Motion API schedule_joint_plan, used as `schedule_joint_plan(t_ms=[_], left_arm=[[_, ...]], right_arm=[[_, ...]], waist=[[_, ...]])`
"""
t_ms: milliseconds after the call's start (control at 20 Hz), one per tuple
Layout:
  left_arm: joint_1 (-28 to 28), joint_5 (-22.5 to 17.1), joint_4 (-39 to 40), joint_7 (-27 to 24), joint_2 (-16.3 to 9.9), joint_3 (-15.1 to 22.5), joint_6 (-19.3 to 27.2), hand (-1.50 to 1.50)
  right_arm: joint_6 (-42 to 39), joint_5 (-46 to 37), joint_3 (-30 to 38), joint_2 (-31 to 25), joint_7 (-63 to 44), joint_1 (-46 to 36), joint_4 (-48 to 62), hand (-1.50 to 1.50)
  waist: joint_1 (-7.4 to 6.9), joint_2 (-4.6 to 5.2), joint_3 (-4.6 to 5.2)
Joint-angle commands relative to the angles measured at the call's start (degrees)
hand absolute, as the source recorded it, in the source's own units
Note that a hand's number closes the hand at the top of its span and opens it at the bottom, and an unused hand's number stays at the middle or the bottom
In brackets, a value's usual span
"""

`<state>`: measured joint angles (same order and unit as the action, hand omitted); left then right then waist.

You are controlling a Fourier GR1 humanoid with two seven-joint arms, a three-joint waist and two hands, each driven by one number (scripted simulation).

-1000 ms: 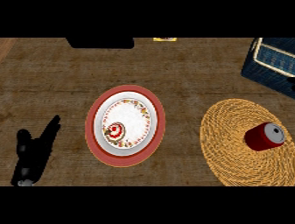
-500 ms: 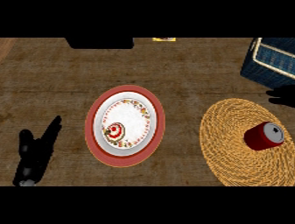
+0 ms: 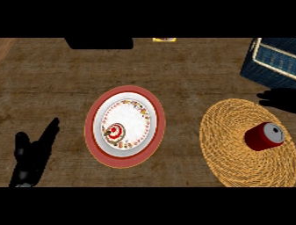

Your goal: Pick the can from the placemat and place it in the basket

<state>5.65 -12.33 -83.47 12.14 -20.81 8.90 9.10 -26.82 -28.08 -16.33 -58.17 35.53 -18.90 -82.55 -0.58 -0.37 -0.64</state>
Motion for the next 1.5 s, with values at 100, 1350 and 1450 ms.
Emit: schedule_joint_plan(t_ms=[100,1350,1450], left_arm=[[4.3,0.3,2.8,-0.9,3.1,1.9,-1.2,0.00],[1.3,3.0,3.3,1.6,5.0,-2.0,-2.8,0.00],[1.7,2.1,5.2,0.7,4.7,-2.7,-4.6,0.00]], right_arm=[[0.3,-2.5,-1.0,3.4,2.3,1.1,2.8,-1.50],[7.4,-20.0,-3.9,14.5,2.9,2.0,10.8,-1.50],[4.1,-18.3,-1.7,13.1,3.2,0.5,9.7,-1.50]], waist=[[0.19,0.40,0.64],[0.31,0.48,0.61],[0.41,0.45,0.65]])
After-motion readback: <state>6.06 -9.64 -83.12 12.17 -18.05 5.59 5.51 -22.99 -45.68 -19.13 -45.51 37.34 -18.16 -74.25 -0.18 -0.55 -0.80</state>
